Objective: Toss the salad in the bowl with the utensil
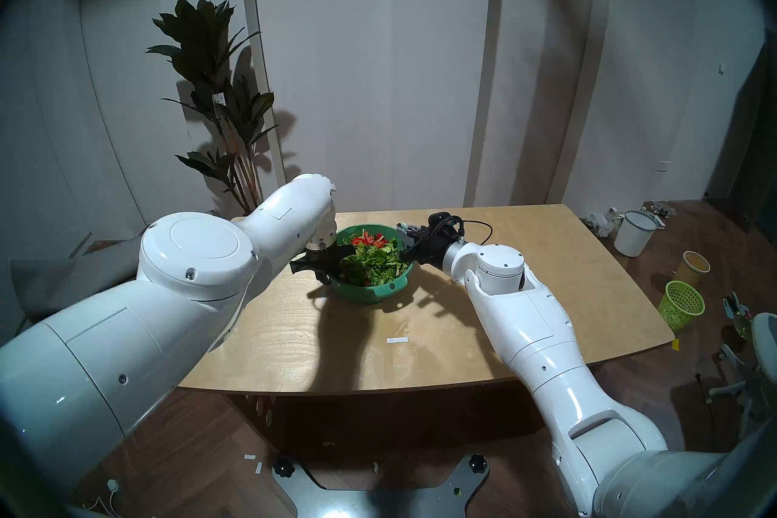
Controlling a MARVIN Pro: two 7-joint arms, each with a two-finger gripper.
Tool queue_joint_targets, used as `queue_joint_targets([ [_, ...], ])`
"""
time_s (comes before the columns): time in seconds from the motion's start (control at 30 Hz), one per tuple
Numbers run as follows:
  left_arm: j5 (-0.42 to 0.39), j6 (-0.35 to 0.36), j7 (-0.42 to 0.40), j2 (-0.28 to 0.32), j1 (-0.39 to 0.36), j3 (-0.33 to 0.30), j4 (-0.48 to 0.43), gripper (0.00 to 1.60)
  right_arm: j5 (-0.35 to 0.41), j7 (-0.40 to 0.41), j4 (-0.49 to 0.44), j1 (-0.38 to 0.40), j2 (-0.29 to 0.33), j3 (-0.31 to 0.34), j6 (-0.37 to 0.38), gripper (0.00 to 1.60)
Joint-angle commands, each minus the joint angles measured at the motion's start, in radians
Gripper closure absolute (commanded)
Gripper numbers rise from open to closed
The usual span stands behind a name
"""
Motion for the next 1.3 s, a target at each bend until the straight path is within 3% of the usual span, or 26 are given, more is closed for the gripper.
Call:
queue_joint_targets([
  [0.0,0.007,0.008,0.023,-0.001,0.034,0.0,0.018,1.6,0.05,-0.047,0.005,-0.11,-0.02,0.042,-0.012,1.6],
  [0.03,0.008,0.008,0.022,-0.001,0.034,-0.001,0.018,1.6,0.064,-0.061,-0.012,-0.149,-0.027,0.062,-0.024,1.6],
  [0.27,0.012,0.008,0.022,-0.001,0.034,-0.004,0.018,1.6,0.109,-0.101,-0.005,-0.18,-0.054,0.098,-0.053,1.6],
  [0.37,0.015,0.008,0.024,-0.001,0.034,-0.007,0.018,1.6,0.138,-0.124,-0.024,-0.227,-0.085,0.116,-0.08,1.6],
  [0.6,0.019,0.008,0.028,-0.001,0.035,-0.012,0.018,1.6,0.175,-0.161,-0.054,-0.258,-0.139,0.13,-0.128,1.6],
  [0.9,0.025,0.008,0.031,-0.002,0.035,-0.018,0.018,1.6,0.197,-0.205,-0.07,-0.25,-0.202,0.124,-0.164,1.6],
  [1.27,0.034,0.008,0.03,-0.002,0.034,-0.026,0.019,1.6,0.23,-0.242,-0.029,-0.205,-0.281,0.075,-0.142,1.6],
])
